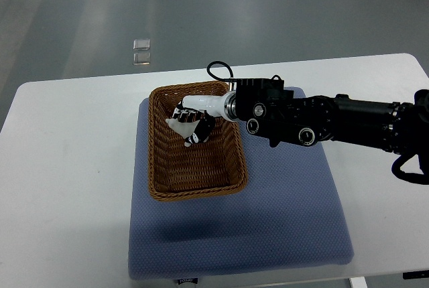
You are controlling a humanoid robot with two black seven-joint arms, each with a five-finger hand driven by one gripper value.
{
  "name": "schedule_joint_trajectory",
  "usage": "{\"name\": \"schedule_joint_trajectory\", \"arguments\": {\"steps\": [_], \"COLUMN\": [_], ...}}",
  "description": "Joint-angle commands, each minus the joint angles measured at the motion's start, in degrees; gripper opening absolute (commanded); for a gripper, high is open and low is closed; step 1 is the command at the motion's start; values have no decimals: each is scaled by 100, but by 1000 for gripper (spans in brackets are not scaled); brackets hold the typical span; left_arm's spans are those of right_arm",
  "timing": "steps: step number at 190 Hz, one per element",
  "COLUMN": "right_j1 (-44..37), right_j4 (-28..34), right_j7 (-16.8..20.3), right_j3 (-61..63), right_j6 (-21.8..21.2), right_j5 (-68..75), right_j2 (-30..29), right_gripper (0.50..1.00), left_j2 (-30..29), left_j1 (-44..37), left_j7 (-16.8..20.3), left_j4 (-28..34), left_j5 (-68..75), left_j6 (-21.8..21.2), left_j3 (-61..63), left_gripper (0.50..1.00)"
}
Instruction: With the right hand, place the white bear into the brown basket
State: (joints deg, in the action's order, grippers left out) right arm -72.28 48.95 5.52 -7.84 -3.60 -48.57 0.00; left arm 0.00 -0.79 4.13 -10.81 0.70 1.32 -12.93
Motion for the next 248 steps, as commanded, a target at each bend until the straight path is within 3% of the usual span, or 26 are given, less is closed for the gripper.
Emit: {"name": "schedule_joint_trajectory", "arguments": {"steps": [1,26,65,109,155,194,222,231,248], "right_j1": [12,-6,-173,-76,1224,2463,3018,3184,3422], "right_j4": [0,0,0,9,9,9,0,0,-17], "right_j7": [-16,-16,-69,-192,-526,-1062,-1168,-1352,-1580], "right_j3": [19,46,389,1435,3877,6241,7051,7156,7165], "right_j6": [0,0,52,96,211,176,140,88,-141], "right_j5": [6,14,85,120,120,480,1465,1894,2527], "right_j2": [0,0,0,677,1152,923,589,554,545], "right_gripper": [821,850,852,856,858,858,862,911,913], "left_j2": [0,0,0,0,0,0,0,0,0], "left_j1": [0,0,9,0,0,0,0,0,0], "left_j7": [0,0,0,0,0,0,0,0,0], "left_j4": [-1,-1,-1,-9,-1,-9,-9,-9,-9], "left_j5": [0,0,0,0,0,0,0,0,0], "left_j6": [0,0,0,0,0,0,0,0,0], "left_j3": [1,1,1,10,10,18,18,18,18], "left_gripper": [1000,1000,1000,1000,1000,1000,1000,1000,1000]}}
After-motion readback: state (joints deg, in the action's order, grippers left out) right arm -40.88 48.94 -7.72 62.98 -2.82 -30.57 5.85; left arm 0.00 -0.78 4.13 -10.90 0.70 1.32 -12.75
